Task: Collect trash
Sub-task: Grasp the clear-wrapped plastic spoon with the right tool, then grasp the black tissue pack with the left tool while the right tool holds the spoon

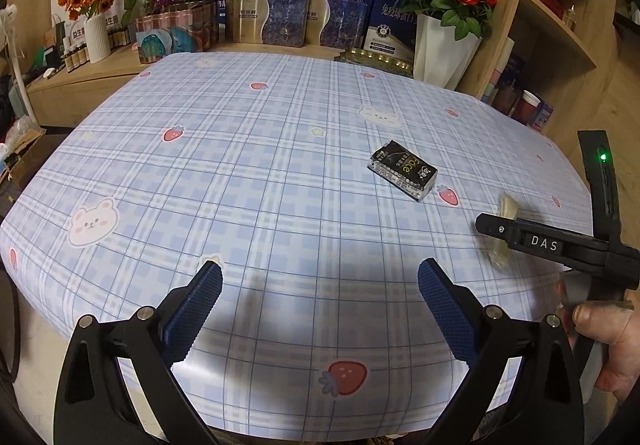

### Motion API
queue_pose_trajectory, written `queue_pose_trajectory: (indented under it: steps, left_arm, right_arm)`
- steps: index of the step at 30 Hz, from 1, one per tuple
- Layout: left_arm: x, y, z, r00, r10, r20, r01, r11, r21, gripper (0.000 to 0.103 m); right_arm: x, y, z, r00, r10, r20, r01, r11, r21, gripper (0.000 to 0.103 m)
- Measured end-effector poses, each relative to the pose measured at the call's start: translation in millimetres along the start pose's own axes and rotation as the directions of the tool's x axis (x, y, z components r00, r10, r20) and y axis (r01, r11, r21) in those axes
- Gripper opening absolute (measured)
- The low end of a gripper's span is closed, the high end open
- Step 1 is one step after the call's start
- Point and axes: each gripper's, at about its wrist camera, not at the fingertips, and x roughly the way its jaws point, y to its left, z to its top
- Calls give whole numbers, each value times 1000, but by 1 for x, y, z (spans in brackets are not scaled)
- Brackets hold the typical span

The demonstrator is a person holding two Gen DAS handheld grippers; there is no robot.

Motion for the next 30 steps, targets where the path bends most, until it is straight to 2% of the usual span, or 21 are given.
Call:
queue_pose_trajectory:
  steps: [4,7,8,9,11,16,21,26,28,30]
  left_arm:
    - [7,-4,3,1000,-2,-9,2,1000,-1,96]
    - [11,-10,7,1000,-5,-16,5,1000,1,96]
    - [13,-13,9,1000,-5,-19,5,1000,3,96]
    - [15,-16,11,1000,-6,-22,6,1000,4,96]
    - [20,-23,15,999,-14,-31,14,1000,3,96]
    - [38,-45,30,998,-30,-61,30,1000,-3,96]
    - [71,-61,51,990,-79,-119,67,993,-100,86]
    - [105,-71,69,983,-51,-176,13,978,-206,81]
    - [118,-80,72,977,-34,-209,-7,981,-194,81]
    - [121,-87,72,980,4,-197,-36,987,-158,81]
  right_arm:
    - [2,2,1,999,-34,11,34,998,-51,66]
    - [0,0,-3,999,-39,26,41,996,-77,42]
    - [-2,-2,-3,999,-40,28,42,996,-84,25]
    - [-2,-4,-3,999,-39,27,41,995,-86,18]
    - [-5,-12,-5,1000,5,30,-3,998,-67,16]
    - [-16,-23,-10,997,28,66,-24,998,-61,16]
    - [-32,-35,-18,994,42,103,-37,998,-53,16]
    - [-44,-50,-31,991,48,122,-45,999,-28,16]
    - [-46,-55,-34,991,45,124,-44,999,-16,16]
    - [-50,-61,-38,990,53,129,-53,999,-2,16]
